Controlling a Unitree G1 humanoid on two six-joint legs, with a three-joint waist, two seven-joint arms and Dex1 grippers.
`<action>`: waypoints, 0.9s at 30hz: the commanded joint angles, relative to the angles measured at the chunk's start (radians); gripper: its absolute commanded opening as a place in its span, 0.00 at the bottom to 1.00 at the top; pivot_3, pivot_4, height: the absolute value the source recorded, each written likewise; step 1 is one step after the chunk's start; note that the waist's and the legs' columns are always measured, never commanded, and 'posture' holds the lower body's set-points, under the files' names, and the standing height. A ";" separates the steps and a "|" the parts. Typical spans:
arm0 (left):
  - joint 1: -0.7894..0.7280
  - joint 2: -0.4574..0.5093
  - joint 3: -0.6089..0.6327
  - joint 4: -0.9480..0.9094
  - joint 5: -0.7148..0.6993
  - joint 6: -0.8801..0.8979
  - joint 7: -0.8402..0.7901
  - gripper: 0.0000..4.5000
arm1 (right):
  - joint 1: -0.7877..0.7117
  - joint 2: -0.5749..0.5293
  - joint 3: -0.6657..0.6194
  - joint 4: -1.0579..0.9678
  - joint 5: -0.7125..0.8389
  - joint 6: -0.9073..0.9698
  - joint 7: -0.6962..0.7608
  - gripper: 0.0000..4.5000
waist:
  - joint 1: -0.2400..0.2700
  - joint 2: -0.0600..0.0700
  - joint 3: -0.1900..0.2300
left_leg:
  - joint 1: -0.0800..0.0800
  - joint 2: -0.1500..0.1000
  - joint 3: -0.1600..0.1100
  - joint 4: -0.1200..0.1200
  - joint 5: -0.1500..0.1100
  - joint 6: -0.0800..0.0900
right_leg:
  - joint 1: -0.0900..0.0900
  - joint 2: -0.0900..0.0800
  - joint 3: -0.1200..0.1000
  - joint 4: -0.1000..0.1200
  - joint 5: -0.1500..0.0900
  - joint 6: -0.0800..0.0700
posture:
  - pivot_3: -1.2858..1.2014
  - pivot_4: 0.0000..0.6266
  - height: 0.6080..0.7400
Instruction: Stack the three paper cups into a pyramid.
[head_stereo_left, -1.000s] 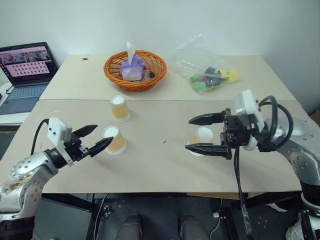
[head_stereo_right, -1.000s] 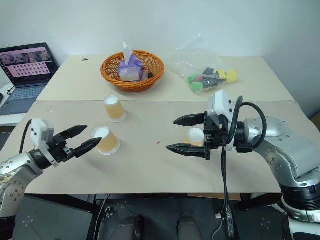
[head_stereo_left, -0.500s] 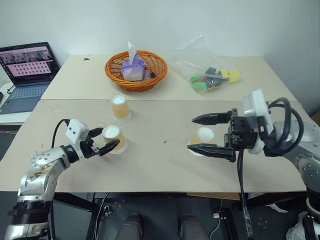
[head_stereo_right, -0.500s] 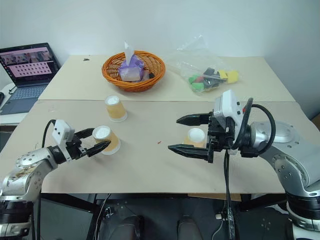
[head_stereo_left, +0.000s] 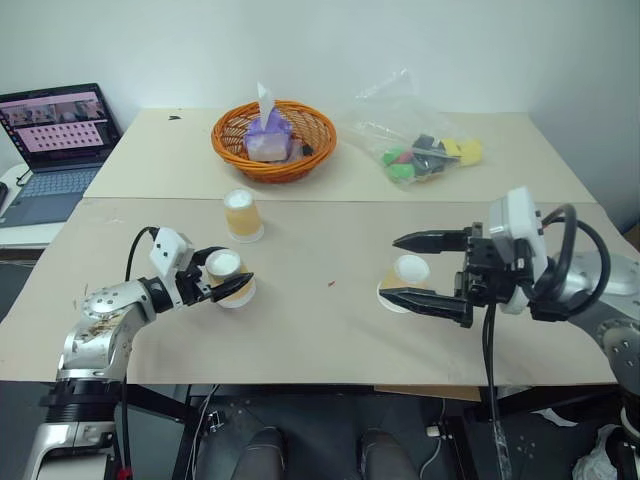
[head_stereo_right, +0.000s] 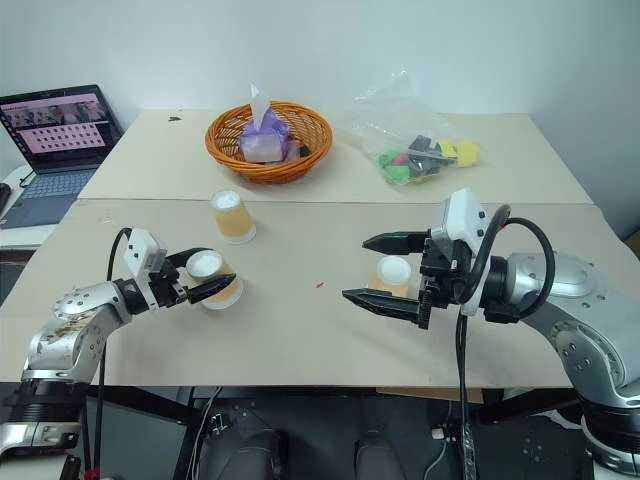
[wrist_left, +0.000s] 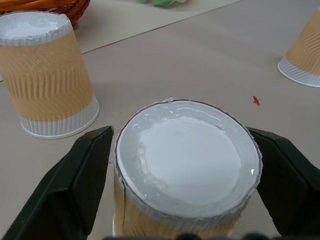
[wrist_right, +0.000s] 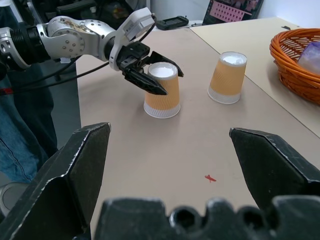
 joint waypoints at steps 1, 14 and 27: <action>-0.026 0.003 0.005 -0.015 0.005 -0.017 -0.008 0.57 | -0.008 -0.017 -0.040 -0.032 0.019 -0.005 -0.009 1.00 | 0.001 0.000 0.000 | 0.000 0.000 0.000 0.000 0.000 0.000 | 0.000 0.000 0.000 0.000 0.000 0.000 | 0.52 0.24 1.00; -0.261 -0.079 -0.097 0.086 0.005 -0.007 -0.113 0.57 | 0.002 -0.014 -0.039 -0.026 -0.002 -0.012 -0.042 1.00 | 0.013 0.000 0.000 | -0.002 -0.001 -0.001 0.003 0.000 0.000 | 0.001 0.000 -0.001 0.001 0.000 0.000 | 0.52 0.24 1.00; -0.578 -0.345 -0.315 0.631 0.191 -0.240 -0.362 0.57 | 0.136 -0.011 -0.140 -0.133 0.036 0.004 -0.164 1.00 | 0.001 -0.002 0.001 | -0.004 -0.002 -0.001 0.004 0.000 0.000 | 0.000 0.000 -0.002 -0.001 0.001 0.002 | 0.52 0.24 1.00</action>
